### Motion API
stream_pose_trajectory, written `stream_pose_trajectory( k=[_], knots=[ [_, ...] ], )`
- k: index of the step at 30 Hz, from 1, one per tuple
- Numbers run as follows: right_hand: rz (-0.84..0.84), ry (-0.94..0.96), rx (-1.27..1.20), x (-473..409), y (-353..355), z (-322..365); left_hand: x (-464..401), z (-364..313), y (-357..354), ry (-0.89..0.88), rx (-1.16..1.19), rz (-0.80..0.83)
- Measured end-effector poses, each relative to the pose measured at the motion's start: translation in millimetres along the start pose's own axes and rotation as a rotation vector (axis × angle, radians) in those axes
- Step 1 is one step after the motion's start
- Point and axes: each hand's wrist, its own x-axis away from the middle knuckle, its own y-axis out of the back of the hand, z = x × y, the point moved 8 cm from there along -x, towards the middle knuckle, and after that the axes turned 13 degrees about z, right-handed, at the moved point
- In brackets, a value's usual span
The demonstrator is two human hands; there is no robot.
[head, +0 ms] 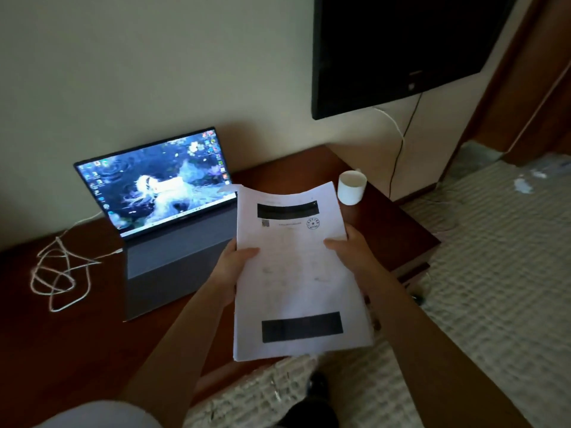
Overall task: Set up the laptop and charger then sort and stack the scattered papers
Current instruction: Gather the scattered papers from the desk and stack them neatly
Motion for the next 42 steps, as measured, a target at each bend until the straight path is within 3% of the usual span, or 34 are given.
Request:
stream_pose_trajectory(
  k=[11, 22, 30, 34, 37, 39, 42],
  knots=[
    [0.001, -0.076, 0.216, -79.0, 113.6, 4.0, -113.9, 30.4, -81.5, 0.089, 0.159, -0.061],
    [0.211, -0.086, 0.225, -163.5, 165.4, 14.4, -149.1, -7.1, -154.6, -0.021, 0.202, 0.138],
    [0.468, -0.026, 0.168, -218.1, 190.5, 32.5, -145.2, 11.3, -199.4, 0.044, 0.255, -0.12],
    [0.41, -0.102, 0.199, -238.2, 200.0, 22.6, -138.9, 9.5, -199.8, -0.041, 0.292, -0.36],
    [0.329, -0.117, 0.324, -245.8, 213.3, 5.0, -128.0, 5.8, -194.5, -0.048, 0.299, -0.47],
    [0.426, -0.105, 0.417, -244.7, 208.2, -3.6, -120.3, 4.3, -186.8, -0.054, 0.31, -0.545],
    [0.546, -0.011, 0.746, -255.6, 191.5, -6.1, -117.3, -0.1, -182.0, -0.053, 0.299, -0.592]
  ],
)
